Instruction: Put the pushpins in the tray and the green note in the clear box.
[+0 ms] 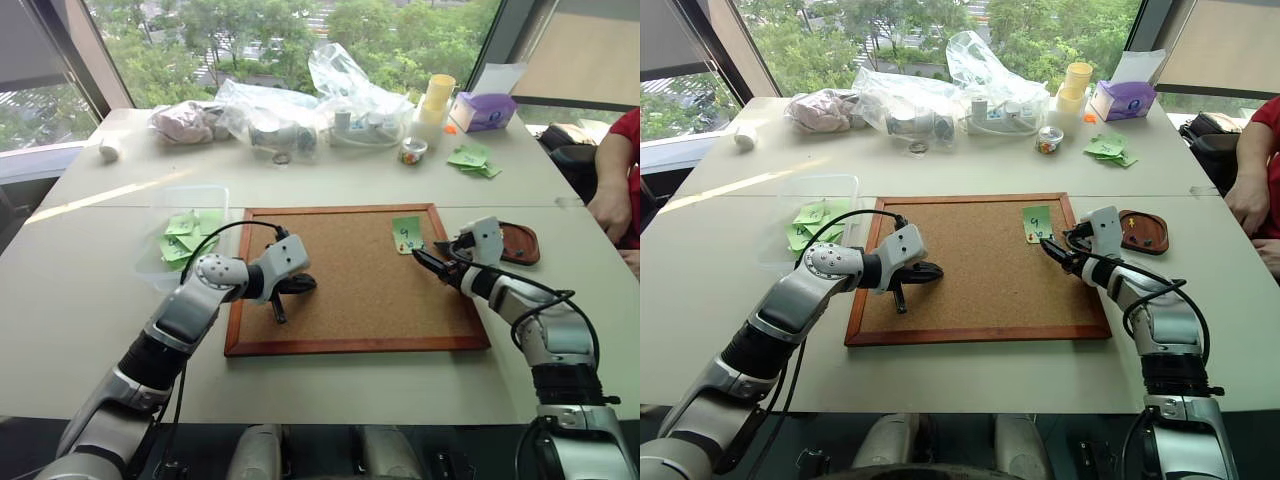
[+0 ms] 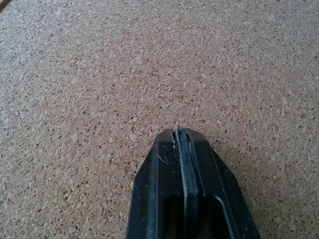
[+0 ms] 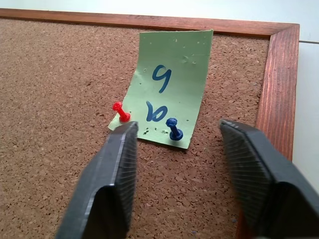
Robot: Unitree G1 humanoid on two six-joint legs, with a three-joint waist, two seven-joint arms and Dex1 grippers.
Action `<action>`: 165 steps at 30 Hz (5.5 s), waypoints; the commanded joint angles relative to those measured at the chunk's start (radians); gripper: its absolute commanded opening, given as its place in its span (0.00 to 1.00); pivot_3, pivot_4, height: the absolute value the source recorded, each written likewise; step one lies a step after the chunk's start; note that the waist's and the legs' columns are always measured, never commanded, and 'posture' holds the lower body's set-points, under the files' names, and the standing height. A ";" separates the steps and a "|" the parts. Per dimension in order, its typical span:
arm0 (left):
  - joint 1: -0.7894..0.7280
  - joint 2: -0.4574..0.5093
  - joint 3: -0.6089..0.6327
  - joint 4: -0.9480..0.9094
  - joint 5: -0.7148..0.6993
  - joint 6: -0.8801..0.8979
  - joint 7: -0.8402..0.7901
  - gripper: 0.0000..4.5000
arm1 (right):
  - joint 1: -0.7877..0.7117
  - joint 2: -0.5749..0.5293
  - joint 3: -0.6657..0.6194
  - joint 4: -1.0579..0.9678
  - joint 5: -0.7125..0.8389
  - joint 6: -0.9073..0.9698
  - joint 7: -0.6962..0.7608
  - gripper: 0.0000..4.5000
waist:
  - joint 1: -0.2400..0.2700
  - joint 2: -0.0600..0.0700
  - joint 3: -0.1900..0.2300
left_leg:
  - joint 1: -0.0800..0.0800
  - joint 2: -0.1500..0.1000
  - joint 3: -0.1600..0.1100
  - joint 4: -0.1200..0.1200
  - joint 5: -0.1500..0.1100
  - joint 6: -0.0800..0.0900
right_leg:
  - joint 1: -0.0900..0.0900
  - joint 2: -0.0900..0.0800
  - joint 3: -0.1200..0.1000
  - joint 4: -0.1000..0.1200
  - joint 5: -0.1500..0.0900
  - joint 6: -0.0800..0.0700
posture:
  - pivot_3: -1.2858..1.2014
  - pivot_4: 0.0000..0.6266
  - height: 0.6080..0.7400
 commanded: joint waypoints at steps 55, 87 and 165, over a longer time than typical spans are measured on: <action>0.042 0.000 -0.068 0.028 0.011 0.017 -0.037 0.00 | -0.114 -0.107 -0.240 0.342 -0.108 -0.240 -0.244 0.98 | -0.002 0.000 0.000 | 0.000 0.000 0.001 0.000 0.001 -0.002 | 0.000 0.000 0.000 0.000 0.000 0.000 | 0.52 0.24 0.99; 0.045 -0.002 -0.065 0.026 0.016 0.020 -0.036 0.00 | -0.001 0.024 0.095 -0.132 -0.011 -0.082 0.019 0.98 | 0.000 0.001 -0.001 | -0.001 0.000 0.000 0.000 0.000 0.001 | 0.001 0.000 0.000 -0.002 0.000 0.000 | 0.52 0.24 0.99; -0.763 -0.645 0.717 1.112 -0.527 0.030 0.357 0.06 | -0.021 -0.019 0.024 -0.461 -0.035 -0.085 -0.006 0.00 | -0.004 -0.009 0.005 | -0.007 -0.004 -0.002 0.000 0.002 -0.003 | -0.006 0.001 -0.002 -0.002 0.000 0.001 | 0.52 0.24 0.99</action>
